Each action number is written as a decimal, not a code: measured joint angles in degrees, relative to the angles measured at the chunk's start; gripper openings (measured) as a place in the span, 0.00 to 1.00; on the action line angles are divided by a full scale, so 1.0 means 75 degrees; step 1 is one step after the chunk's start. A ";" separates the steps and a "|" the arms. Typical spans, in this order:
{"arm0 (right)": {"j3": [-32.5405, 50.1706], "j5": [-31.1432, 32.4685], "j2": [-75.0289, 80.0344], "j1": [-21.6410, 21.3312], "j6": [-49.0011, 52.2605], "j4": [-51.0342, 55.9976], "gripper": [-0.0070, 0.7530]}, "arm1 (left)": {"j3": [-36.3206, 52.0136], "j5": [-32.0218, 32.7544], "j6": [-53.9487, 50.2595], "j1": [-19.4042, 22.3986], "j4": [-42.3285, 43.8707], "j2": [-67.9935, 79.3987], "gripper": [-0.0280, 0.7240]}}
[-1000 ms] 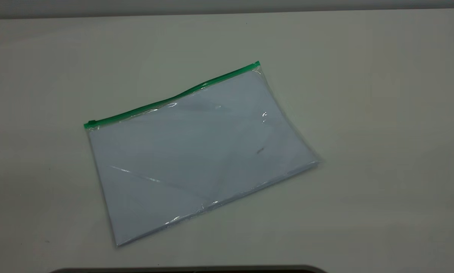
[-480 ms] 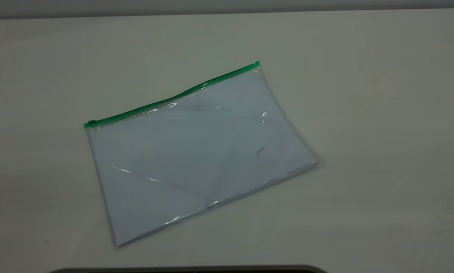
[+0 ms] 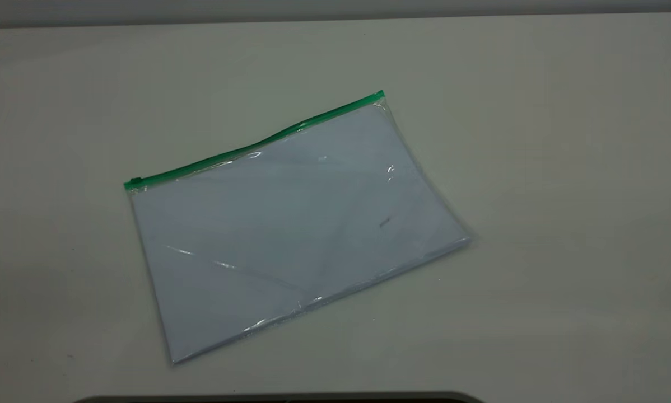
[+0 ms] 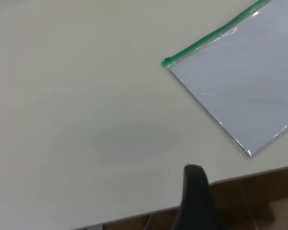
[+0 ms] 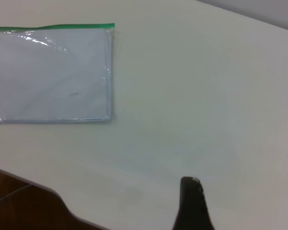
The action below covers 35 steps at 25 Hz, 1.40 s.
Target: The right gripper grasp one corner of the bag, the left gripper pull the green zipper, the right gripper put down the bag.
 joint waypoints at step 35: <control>0.0014 -0.0073 0.0000 0.0000 0.2156 -0.1425 0.77 | 0.0000 0.0000 0.0000 0.0000 0.0000 0.0000 0.82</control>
